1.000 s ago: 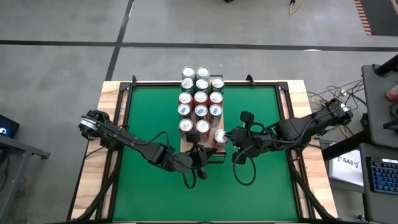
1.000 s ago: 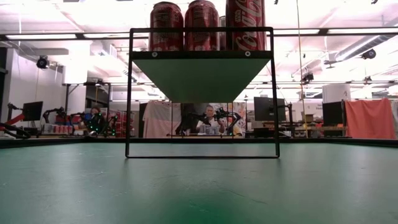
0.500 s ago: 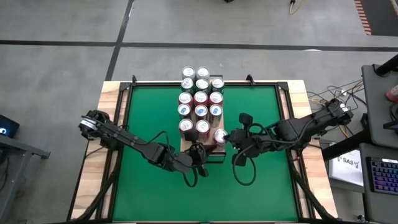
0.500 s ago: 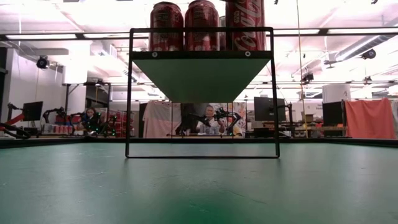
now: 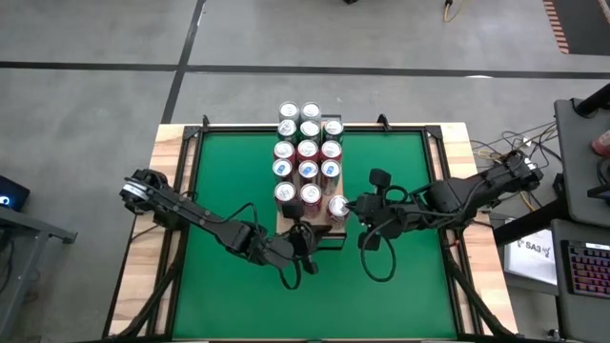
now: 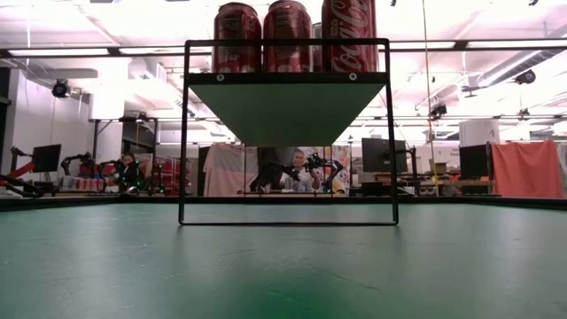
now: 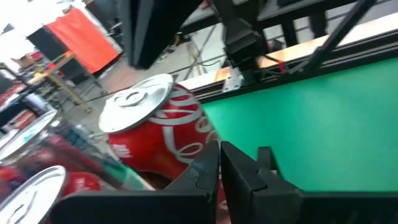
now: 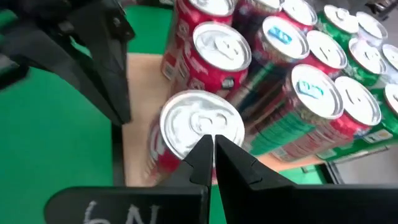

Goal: Place canned beverage on shelf
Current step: Put the red can on the shelf

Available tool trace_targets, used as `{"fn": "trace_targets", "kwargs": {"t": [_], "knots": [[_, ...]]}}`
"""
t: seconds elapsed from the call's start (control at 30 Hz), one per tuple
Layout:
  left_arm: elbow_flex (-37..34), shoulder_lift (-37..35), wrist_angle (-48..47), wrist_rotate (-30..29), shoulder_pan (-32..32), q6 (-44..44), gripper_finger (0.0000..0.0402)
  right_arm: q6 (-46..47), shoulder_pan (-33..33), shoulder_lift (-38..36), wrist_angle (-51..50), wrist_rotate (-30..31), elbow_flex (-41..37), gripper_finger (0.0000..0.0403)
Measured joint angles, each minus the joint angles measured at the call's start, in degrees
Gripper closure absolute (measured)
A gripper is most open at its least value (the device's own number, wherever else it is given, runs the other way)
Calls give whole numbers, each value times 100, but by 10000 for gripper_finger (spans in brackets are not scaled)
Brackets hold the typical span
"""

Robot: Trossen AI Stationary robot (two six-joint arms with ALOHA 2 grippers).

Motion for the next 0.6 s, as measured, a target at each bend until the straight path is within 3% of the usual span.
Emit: {"fn": "trace_targets", "kwargs": {"t": [0.6], "knots": [[2, 15, 55, 44, 119, -13, 402, 93, 0, 286, 244, -64, -79, 394]]}}
